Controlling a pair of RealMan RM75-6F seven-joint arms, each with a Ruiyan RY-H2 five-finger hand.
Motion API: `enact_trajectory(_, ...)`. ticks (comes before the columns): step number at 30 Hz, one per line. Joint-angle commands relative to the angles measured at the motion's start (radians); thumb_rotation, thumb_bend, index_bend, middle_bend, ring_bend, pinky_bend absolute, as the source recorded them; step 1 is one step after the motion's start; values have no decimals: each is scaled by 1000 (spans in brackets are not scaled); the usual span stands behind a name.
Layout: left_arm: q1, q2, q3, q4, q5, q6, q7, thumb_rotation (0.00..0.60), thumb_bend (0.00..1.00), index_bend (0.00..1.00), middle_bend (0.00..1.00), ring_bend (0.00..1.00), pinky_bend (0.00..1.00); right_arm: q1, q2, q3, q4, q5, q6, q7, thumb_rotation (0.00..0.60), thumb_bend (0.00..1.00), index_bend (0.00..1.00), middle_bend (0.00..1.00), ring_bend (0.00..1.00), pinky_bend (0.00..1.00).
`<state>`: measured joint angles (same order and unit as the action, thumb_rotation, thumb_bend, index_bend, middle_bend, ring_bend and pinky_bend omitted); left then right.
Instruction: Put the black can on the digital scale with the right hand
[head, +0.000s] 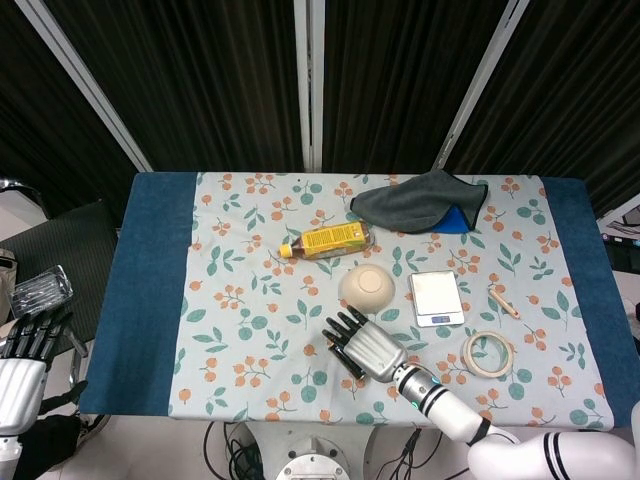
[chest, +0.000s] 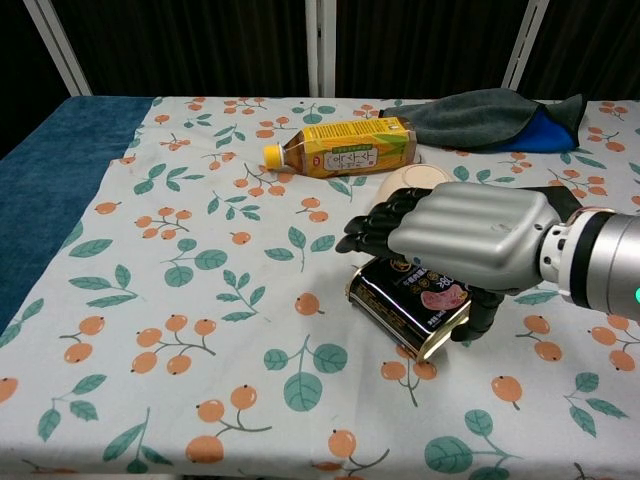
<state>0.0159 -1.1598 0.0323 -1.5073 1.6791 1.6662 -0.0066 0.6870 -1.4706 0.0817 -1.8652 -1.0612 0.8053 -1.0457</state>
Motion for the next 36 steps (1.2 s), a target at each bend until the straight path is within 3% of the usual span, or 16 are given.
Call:
enact_trajectory(1,0,1,-1,2,-2,-1,-2,600,87,17,0,0,0,34,-20,-18,21,53,6,-9,600,27,0,0,0,0)
enact_trajectory(5,0,1,-1,3,0,0,-4,600,87,18,0,0,0,51,-45,-25,46,54,27,28,600,76,0,38,14,0)
enact_trajectory(7,0,1,-1,4,-2,0,-5,600,86,18,0,0,0,49,-54,-31,61,24,42,57,600,117,20,137,100,0)
enact_trajectory(13,2,0,0,8,-4,-1,-8,600,86,18,0,0,0,39,-68,-50,97,-82,89,154,600,219,294,331,292,29)
enact_trajectory(15,3,-1,0,9,-3,-1,-7,600,86,17,0,0,0,39,-66,-55,102,-96,92,174,600,226,339,362,321,39)
enact_trajectory(21,5,0,-1,9,-4,2,-8,600,87,18,0,0,0,28,-17,-56,57,-175,143,244,600,229,362,376,335,41)
enact_trajectory(28,-1,-4,-4,12,-3,-4,-10,600,87,17,0,0,0,-32,166,-29,-73,-284,292,328,600,229,364,371,335,27)
enact_trajectory(31,-4,-8,-5,15,-1,-7,-12,600,86,17,0,0,0,-56,231,-13,-76,-255,323,360,600,228,368,370,335,21)
enact_trajectory(36,-10,-16,-3,24,0,-19,-16,600,86,17,0,0,0,-82,277,10,-26,-103,330,372,600,230,373,373,340,16)
